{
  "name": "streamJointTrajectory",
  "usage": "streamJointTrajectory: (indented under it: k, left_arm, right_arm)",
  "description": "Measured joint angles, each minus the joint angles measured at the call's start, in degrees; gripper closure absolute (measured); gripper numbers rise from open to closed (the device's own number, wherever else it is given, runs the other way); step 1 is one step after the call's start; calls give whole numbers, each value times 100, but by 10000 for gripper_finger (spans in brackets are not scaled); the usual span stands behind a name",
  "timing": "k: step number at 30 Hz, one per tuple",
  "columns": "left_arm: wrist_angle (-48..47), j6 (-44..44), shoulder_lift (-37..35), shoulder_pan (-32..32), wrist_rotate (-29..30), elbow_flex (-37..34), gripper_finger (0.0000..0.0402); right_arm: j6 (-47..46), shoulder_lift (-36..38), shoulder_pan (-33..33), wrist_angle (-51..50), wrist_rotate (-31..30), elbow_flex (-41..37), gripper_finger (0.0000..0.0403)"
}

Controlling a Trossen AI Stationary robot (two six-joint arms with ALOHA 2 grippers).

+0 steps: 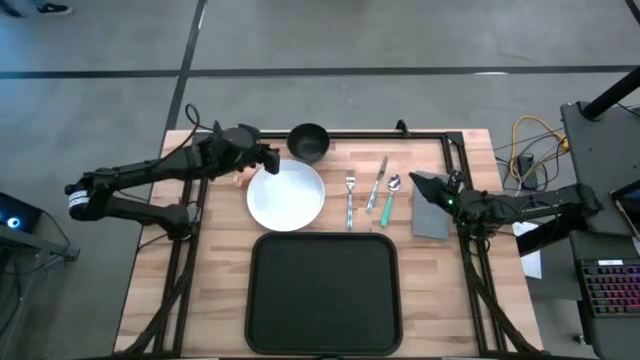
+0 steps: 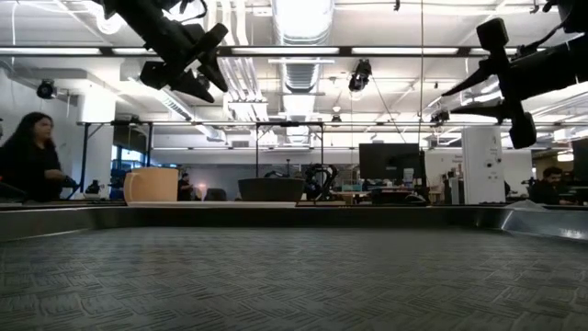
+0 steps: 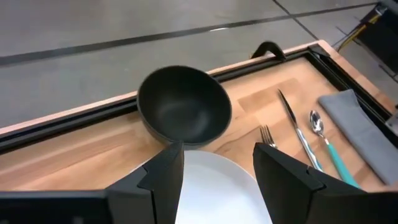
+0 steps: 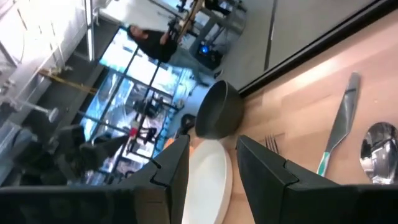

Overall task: Set up tray
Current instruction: Put the yellow mug on the black tray

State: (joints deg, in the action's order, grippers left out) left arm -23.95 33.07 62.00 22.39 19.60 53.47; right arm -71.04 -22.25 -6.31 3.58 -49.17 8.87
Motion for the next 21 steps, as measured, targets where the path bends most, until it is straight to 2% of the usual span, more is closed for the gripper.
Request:
streamJointTrajectory:
  k: [3,8,13,21]
  left_arm:
    - [-316,-1,-99,154,-13,-5,228]
    - [-1049,2,-169,420,-11,-15,228]
    - [-1283,34,-167,567,-30,-20,228]
    - [-1514,192,-197,1248,-94,-22,228]
  right_arm:
    - [279,-11,0,4,282,82,280]
    - [675,-141,29,-3,328,224,280]
    - [489,-319,190,-42,350,251,280]
    - [684,-785,464,-41,1311,463,280]
